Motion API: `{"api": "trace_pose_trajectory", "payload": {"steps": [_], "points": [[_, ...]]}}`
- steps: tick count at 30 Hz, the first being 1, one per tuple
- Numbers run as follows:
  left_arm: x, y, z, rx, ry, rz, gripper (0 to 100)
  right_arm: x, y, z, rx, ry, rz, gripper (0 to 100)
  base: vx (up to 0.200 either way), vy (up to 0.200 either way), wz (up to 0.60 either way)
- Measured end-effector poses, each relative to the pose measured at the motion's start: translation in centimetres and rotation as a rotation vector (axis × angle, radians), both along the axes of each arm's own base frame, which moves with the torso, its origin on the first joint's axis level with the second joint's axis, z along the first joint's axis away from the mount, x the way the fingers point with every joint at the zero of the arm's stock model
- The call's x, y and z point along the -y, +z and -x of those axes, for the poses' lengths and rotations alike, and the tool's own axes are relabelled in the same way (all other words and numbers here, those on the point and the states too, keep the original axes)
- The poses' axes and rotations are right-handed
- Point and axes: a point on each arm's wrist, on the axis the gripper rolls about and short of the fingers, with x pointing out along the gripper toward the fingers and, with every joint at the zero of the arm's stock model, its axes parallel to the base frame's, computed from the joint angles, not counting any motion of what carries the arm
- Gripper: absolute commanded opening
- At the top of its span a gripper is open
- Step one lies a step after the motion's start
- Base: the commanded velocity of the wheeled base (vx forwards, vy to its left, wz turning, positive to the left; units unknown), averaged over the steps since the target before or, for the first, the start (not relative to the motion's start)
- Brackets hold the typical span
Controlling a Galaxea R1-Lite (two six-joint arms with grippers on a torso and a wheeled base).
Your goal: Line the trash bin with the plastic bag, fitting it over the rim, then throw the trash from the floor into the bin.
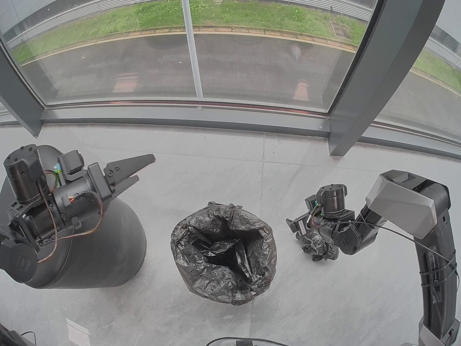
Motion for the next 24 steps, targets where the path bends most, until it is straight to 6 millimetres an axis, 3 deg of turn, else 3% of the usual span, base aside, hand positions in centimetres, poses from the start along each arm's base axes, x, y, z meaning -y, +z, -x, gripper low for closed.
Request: {"api": "trace_pose_trajectory", "payload": {"steps": [8,14,24], "points": [[-1.9,1.2,0.8,0.042,0.045,0.015,100,1.6,0.5,-2.2,-0.016,-0.034,0.099,100,0.0,0.0,0.0],[-2.1,1.0,0.7,0.037,0.051,0.014,100,2.1,0.5,-4.2,-0.02,-0.057,0.101,100,0.0,0.0,0.0],[-2.0,0.2,-0.1,0.007,0.055,0.008,100,3.2,0.0,-6.4,-0.174,-0.054,0.101,100,0.0,0.0,0.0]]}}
